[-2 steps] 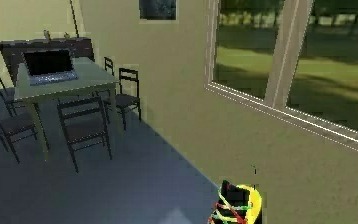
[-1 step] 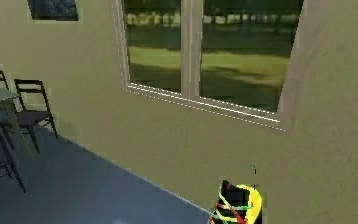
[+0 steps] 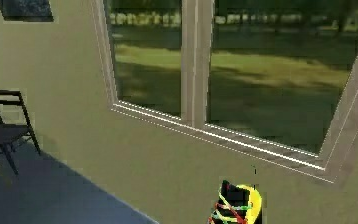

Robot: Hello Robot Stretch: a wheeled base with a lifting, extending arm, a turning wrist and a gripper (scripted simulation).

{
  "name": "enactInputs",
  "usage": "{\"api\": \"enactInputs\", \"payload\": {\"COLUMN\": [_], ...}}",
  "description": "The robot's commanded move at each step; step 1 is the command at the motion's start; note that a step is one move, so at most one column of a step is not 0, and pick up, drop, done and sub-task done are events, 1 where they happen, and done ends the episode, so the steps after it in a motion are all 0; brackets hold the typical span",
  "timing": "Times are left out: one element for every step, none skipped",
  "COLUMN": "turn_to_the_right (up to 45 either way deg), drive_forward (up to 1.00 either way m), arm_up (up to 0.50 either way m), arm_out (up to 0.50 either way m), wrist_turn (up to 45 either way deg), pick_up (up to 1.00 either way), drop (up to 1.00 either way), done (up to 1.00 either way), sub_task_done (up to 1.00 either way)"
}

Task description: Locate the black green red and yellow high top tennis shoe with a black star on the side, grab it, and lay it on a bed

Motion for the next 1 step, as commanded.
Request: {"api": "enactInputs", "payload": {"turn_to_the_right": [-45.0], "drive_forward": [0.0], "arm_up": [0.0], "arm_out": [0.0], "wrist_turn": [0.0], "pick_up": [0.0], "drop": [0.0], "done": [0.0], "sub_task_done": [0.0]}}
